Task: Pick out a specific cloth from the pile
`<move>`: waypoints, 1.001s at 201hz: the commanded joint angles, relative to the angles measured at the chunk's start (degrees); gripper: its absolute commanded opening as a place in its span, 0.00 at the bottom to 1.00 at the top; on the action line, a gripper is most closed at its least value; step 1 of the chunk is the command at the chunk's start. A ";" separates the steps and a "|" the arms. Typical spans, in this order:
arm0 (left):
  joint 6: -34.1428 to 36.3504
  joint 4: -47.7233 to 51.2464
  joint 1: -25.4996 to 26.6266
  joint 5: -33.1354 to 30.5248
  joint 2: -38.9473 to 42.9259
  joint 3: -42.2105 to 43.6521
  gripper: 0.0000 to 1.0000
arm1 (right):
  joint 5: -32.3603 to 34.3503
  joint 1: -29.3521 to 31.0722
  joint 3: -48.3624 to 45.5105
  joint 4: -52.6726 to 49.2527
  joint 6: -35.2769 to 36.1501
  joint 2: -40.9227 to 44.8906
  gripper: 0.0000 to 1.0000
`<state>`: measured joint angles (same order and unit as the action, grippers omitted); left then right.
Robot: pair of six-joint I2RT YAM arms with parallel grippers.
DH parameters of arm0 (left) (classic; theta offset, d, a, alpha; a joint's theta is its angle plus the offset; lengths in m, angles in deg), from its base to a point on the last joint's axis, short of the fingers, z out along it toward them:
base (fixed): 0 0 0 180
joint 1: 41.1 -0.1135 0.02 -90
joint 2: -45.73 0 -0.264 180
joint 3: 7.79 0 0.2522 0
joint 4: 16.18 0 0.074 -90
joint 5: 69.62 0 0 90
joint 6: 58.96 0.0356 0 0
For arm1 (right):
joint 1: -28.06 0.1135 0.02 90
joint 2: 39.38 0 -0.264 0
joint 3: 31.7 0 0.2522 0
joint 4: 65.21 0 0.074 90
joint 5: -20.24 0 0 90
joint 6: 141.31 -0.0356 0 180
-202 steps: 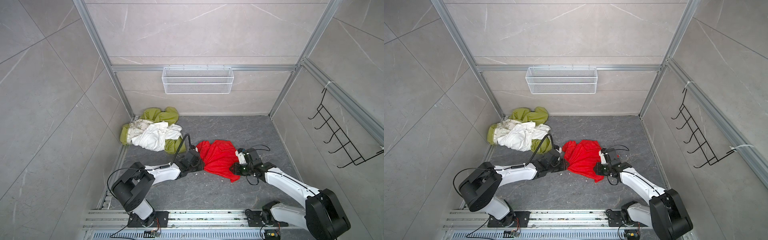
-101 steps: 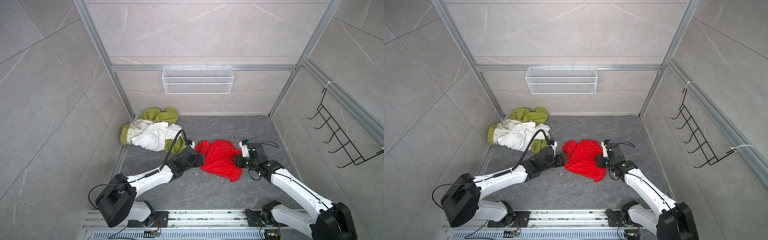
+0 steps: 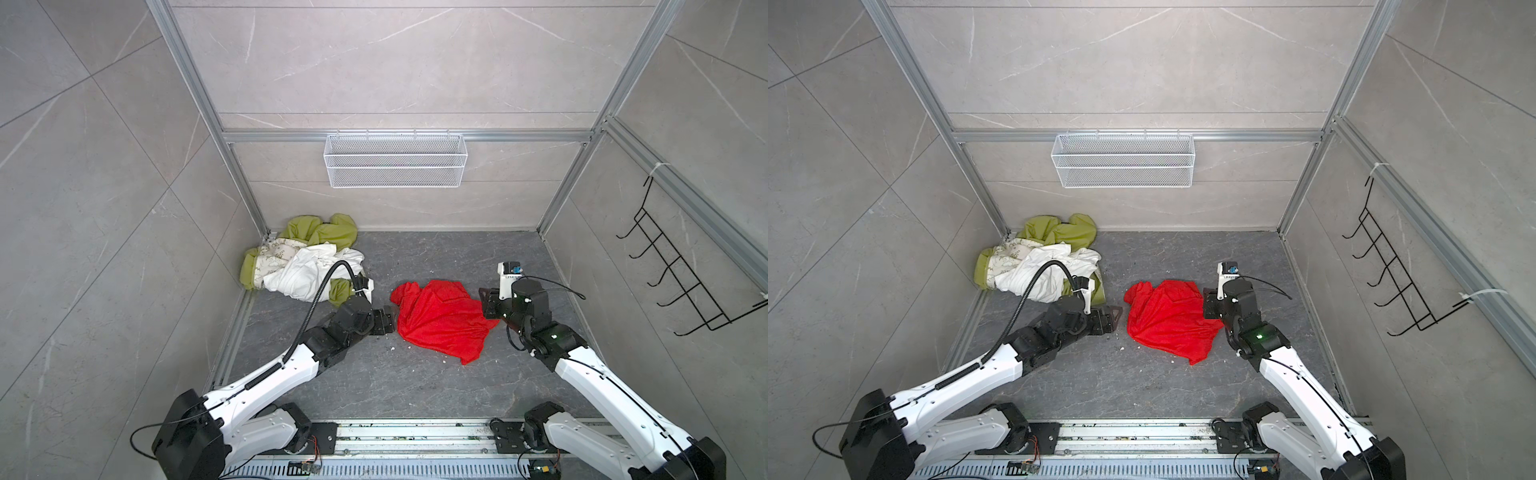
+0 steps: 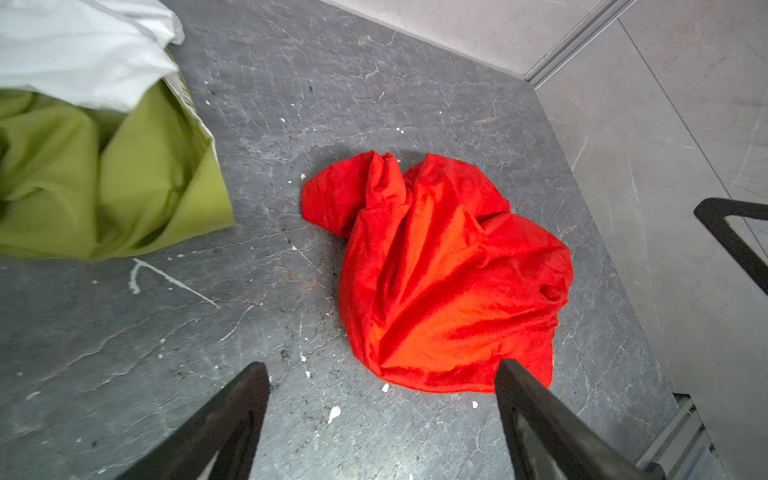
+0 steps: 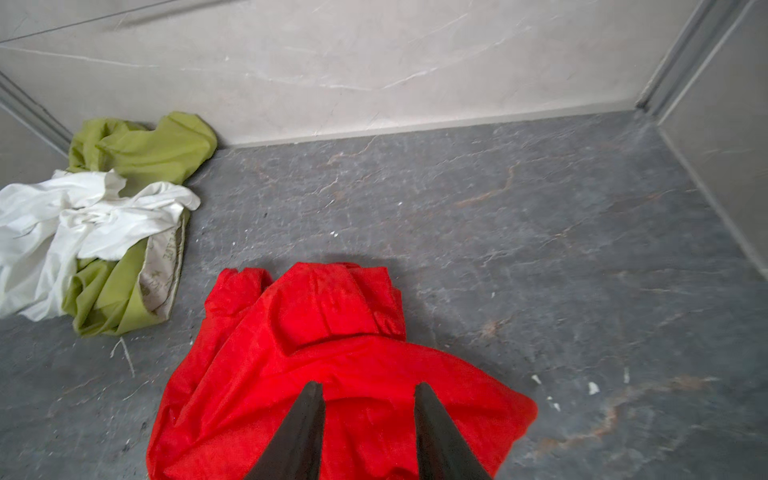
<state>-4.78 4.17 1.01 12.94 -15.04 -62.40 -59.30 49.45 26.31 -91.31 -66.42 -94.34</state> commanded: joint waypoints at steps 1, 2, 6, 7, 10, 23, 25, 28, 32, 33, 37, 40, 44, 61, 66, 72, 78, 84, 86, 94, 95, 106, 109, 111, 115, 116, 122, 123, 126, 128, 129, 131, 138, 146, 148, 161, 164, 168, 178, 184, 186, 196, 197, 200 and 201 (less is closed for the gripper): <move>3.91 5.29 -1.68 -0.91 3.52 -0.47 0.93 | 9.98 -0.14 2.67 -0.95 0.91 1.18 0.45; 4.00 5.41 -1.72 -0.95 3.63 -0.47 0.94 | 10.35 -0.13 2.68 -0.85 0.81 1.22 0.46; 4.31 5.95 -1.92 -1.25 4.20 -0.57 0.95 | 11.41 -0.12 2.61 -0.50 0.99 1.51 0.49; 4.42 6.10 -1.97 -1.30 4.32 -0.57 0.95 | 11.60 -0.12 2.51 -0.32 1.20 1.56 0.50; 4.58 6.43 -2.07 -1.53 4.52 -0.65 0.96 | 11.93 -0.12 2.33 0.16 1.51 1.77 0.51; 5.19 7.92 -2.51 -2.38 6.01 -0.73 0.98 | 13.01 -0.12 0.35 3.99 2.87 3.11 0.63; 5.24 8.13 -2.54 -2.57 6.26 -0.73 0.98 | 13.07 -0.07 -0.03 4.54 3.07 3.28 0.66; 5.32 8.43 -2.62 -2.98 6.56 -0.70 0.98 | 13.13 -0.07 -0.65 5.51 3.53 3.62 0.70; 5.39 8.75 -2.63 -3.51 7.05 -0.66 0.98 | 13.18 -0.10 -1.72 7.63 4.66 3.98 0.74; 5.40 8.90 -2.59 -3.61 7.15 -0.65 0.98 | 13.14 -0.07 -2.02 8.31 4.97 4.07 0.75; 5.52 9.18 -2.59 -4.21 7.52 -0.60 0.98 | 13.16 -0.11 -3.31 10.64 6.12 4.30 0.77; 5.49 9.38 -2.63 -4.77 7.76 -0.50 0.98 | 12.87 -0.12 -4.32 12.33 7.04 4.40 0.78; 5.41 9.67 -2.64 -5.61 8.08 -0.34 0.98 | 12.26 -0.15 -5.62 14.57 8.54 4.34 0.80; 4.33 11.17 -2.62 -9.43 9.19 0.52 0.98 | 9.90 -0.07 -8.36 18.43 14.52 2.61 0.90; 4.26 11.48 -2.62 -10.03 9.40 0.89 0.98 | 10.52 -0.12 -8.30 17.96 14.93 1.75 0.91; 4.09 11.66 -2.64 -11.05 9.76 1.34 0.98 | 11.98 -0.11 -8.41 17.99 14.83 1.09 0.92; 4.05 11.77 -2.60 -11.86 10.19 1.93 0.98 | 13.67 -0.07 -9.10 19.06 14.56 0.55 0.93; 4.03 11.63 -2.64 -12.51 10.65 2.62 0.98 | 15.17 -0.12 -10.41 20.91 13.93 0.19 0.94; 4.05 11.68 -2.64 -12.64 10.78 2.81 0.99 | 15.68 -0.07 -10.85 21.78 13.76 0.09 0.94; 4.53 10.99 -2.64 -13.15 11.30 3.78 0.99 | 16.92 -0.11 -12.74 24.86 13.11 -0.41 0.95; 4.61 10.94 -2.60 -13.23 11.34 3.90 0.99 | 17.07 -0.03 -12.94 25.28 13.06 -0.54 0.95; 5.59 10.42 -2.64 -15.45 12.03 5.10 0.98 | 18.23 -0.15 -15.16 29.38 13.17 -2.34 0.95; 5.90 10.34 -2.60 -16.27 12.33 5.46 0.98 | 18.69 -0.11 -15.59 30.30 13.37 -3.03 0.95; 6.08 10.25 -2.59 -16.79 12.41 5.63 0.98 | 18.98 -0.09 -15.88 31.11 13.49 -3.53 0.95; 6.54 10.06 -2.58 -17.87 12.68 6.03 0.97 | 19.52 -0.19 -16.57 32.66 14.08 -4.51 0.95; 6.76 10.04 -2.61 -18.18 12.78 6.08 0.97 | 19.65 -0.20 -16.70 33.04 14.29 -4.79 0.94; 7.38 10.20 -2.58 -19.29 13.30 6.64 0.97 | 20.41 -0.18 -17.73 35.66 15.78 -6.40 0.94; 7.40 10.24 -2.61 -20.07 13.35 6.64 0.97 | 20.49 -0.11 -17.90 36.04 16.02 -6.75 0.94; 7.38 10.39 -2.64 -21.68 13.64 6.89 0.97 | 20.63 -0.13 -18.40 37.06 17.07 -7.41 0.95; 7.30 10.44 -2.62 -22.56 13.83 7.04 0.97 | 20.61 -0.27 -18.69 37.70 17.71 -7.92 0.96; 7.28 10.45 -2.63 -22.94 13.92 7.20 0.96 | 20.54 -0.24 -18.90 37.98 18.04 -8.08 0.96; 7.25 10.46 -2.62 -23.55 14.06 7.40 0.97 | 20.49 -0.21 -19.28 38.83 18.68 -8.57 0.97; 7.67 10.27 -2.75 -25.74 14.70 8.39 0.96 | 20.81 -0.21 -21.34 42.99 20.68 -10.45 0.99; 9.51 9.65 -3.25 -27.04 15.31 9.68 0.96 | 21.83 -0.17 -23.22 48.11 21.93 -12.52 1.00; 10.19 9.42 -3.30 -27.26 15.44 10.00 0.96 | 22.00 -0.20 -23.57 49.16 22.16 -13.00 1.00; 12.77 8.21 -5.46 -27.58 16.01 12.42 0.96 | 22.20 -0.21 -24.92 54.81 23.96 -16.97 1.00; 12.93 8.18 -6.08 -27.54 16.10 12.71 0.97 | 22.32 -0.16 -25.03 55.89 24.13 -17.97 1.00; 13.01 8.18 -7.11 -27.38 16.20 13.10 0.97 | 22.46 -0.20 -25.33 57.26 24.36 -19.11 1.00; 13.30 7.30 -10.38 -25.90 16.55 14.18 0.97 | 22.24 -0.24 -26.19 61.44 25.09 -21.91 1.00; 14.14 6.63 -12.53 -24.11 16.77 14.61 0.97 | 22.78 -0.39 -26.58 63.48 24.63 -23.41 1.00; 14.44 6.29 -13.38 -23.52 16.75 14.81 0.97 | 22.70 -0.38 -26.83 64.32 24.57 -23.94 1.00; 15.19 5.19 -16.61 -21.53 16.62 15.03 0.97 | 22.36 -0.54 -27.70 69.24 25.36 -26.37 1.00; 15.22 5.06 -16.97 -21.46 16.59 15.01 0.97 | 22.43 -0.55 -27.71 69.62 25.46 -26.49 1.00; 15.51 4.71 -17.72 -21.16 16.41 15.05 0.97 | 22.51 -0.51 -27.72 70.10 25.34 -26.80 1.00; 15.60 4.60 -18.05 -21.06 16.36 15.11 0.97 | 22.46 -0.53 -27.73 70.14 25.24 -26.83 1.00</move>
<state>6.48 13.24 -11.45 -9.55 0.91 -47.36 -38.42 49.34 0.11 -36.36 -43.82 -117.68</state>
